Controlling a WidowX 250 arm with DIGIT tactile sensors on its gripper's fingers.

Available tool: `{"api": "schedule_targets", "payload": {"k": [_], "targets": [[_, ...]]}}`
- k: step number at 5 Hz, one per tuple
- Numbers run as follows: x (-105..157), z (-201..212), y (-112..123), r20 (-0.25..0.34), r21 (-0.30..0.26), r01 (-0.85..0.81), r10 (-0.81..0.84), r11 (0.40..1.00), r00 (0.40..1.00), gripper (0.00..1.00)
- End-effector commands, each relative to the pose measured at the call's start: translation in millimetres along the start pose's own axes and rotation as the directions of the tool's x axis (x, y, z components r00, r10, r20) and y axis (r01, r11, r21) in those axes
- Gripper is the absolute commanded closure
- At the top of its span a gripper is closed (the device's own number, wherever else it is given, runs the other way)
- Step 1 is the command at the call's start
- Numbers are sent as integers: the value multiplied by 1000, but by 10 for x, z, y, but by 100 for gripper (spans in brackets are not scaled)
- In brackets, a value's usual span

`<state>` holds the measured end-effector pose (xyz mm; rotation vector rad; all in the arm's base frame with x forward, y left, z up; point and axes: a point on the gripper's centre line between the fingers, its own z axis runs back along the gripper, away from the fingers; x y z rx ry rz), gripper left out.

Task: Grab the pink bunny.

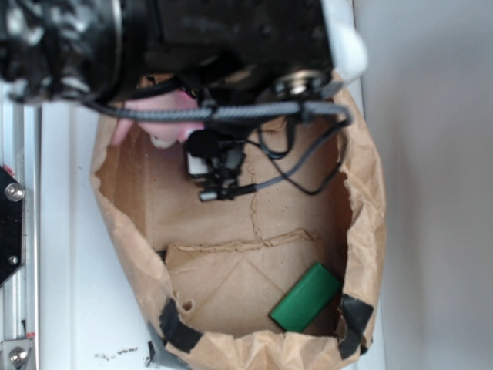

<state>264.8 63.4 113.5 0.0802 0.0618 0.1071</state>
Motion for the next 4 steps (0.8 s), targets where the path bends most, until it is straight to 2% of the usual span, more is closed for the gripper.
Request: {"api": "schedule_targets", "payload": {"k": [1,2,3,4], "targets": [[141,476,-265,141,-35,-68,72,997,987,100],[113,582,-336,240,-65,-60,74,996,968,100],[154,666,-381,297,-78,-67,88,995,951,100],[201,678,-388,311,-88,-63,87,994,946,100]]}}
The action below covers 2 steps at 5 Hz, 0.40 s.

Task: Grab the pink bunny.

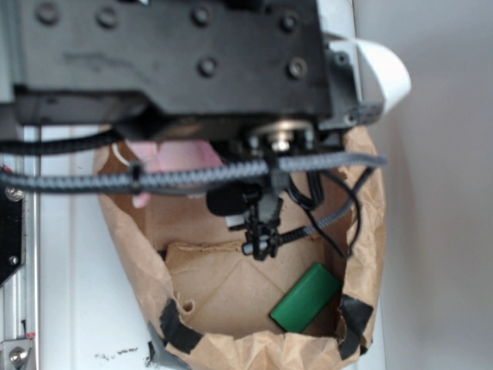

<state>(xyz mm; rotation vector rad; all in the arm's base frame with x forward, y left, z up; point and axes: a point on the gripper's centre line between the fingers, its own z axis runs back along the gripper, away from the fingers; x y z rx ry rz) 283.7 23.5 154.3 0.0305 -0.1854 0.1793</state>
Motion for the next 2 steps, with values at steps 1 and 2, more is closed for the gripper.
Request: {"api": "schedule_targets", "payload": {"k": [1,2], "targets": [[137,191,-63,86,-6,9,-9,1000,996,100],[137,165,-68,92,4,16,-17,1000,996,100]]}}
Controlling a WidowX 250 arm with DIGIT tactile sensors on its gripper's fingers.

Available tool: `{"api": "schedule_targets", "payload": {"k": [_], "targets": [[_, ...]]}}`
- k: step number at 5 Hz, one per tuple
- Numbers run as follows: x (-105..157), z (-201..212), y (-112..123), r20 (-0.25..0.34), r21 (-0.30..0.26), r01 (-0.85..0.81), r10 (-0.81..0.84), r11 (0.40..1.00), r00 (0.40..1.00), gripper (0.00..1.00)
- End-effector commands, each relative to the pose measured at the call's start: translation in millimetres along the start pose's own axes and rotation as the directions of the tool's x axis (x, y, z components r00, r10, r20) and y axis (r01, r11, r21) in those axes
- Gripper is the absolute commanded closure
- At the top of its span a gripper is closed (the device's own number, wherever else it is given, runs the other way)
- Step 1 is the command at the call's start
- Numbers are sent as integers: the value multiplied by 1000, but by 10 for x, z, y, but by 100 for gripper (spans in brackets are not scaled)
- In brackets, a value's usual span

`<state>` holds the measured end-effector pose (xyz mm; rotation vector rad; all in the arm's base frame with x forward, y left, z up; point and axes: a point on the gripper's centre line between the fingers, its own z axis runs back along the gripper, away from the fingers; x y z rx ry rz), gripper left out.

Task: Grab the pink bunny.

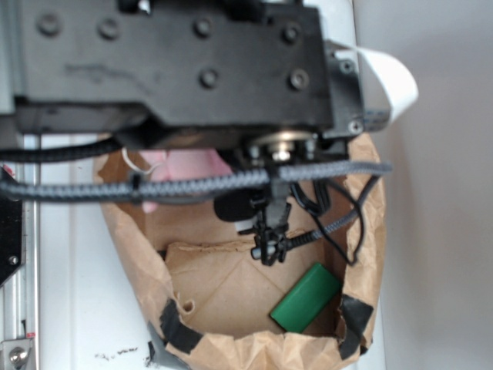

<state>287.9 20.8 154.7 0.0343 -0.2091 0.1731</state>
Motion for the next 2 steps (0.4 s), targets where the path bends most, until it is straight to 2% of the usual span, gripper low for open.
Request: {"api": "schedule_targets", "payload": {"k": [1,2], "targets": [[102,147,-36,73,8,16,-17,1000,997,100],[116,129,-33,71,8,29,-29,1000,997,100]]}}
